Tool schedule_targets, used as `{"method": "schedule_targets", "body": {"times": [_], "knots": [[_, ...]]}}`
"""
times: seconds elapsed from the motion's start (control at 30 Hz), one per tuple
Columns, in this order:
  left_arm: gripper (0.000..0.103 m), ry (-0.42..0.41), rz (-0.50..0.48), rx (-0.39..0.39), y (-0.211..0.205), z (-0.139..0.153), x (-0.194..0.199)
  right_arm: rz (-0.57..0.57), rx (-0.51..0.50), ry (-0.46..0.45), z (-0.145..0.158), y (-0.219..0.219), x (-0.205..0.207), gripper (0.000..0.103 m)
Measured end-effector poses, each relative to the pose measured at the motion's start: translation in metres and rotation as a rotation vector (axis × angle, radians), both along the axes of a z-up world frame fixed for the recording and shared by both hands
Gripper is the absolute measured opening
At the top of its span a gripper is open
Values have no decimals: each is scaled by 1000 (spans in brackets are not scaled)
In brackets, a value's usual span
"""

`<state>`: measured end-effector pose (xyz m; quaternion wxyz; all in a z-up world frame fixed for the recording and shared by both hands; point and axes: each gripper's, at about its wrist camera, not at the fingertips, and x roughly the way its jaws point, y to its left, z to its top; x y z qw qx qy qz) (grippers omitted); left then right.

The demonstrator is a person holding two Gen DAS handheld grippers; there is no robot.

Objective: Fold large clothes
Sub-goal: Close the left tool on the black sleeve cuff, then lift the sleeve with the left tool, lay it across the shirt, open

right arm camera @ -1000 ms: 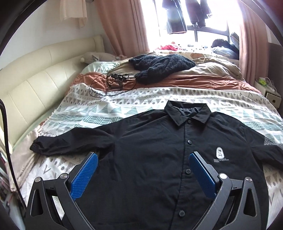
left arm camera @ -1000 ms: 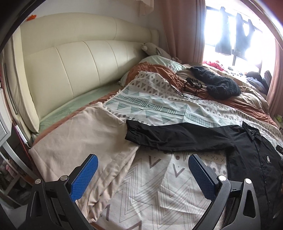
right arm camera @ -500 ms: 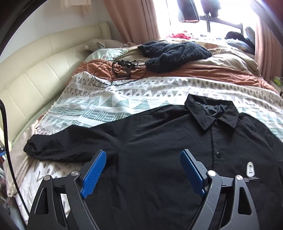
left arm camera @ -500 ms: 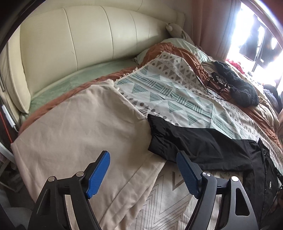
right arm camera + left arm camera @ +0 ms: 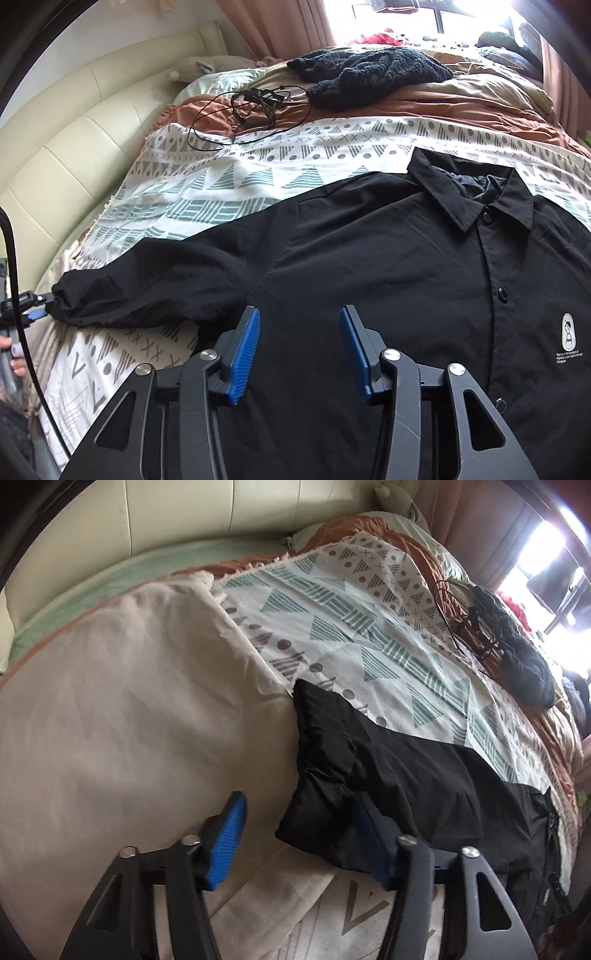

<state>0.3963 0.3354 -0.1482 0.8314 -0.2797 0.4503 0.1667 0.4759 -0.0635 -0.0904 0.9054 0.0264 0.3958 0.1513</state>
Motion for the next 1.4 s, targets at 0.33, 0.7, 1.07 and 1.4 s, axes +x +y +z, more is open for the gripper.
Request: {"method": "schedule_targets", "body": {"times": [0.33, 0.7, 1.07, 1.4], "knots": [[8, -124, -12, -4, -9, 39, -11, 23, 42, 54, -3, 17, 0, 17], [6, -237, -57, 42, -34, 116, -11, -8, 57, 156, -30, 61, 46, 12], [5, -357, -172, 76, -89, 188, -12, 48, 29, 176, -15, 46, 17, 57], [5, -439, -275, 131, -162, 257, -12, -65, 85, 35, 50, -54, -73, 61]]}}
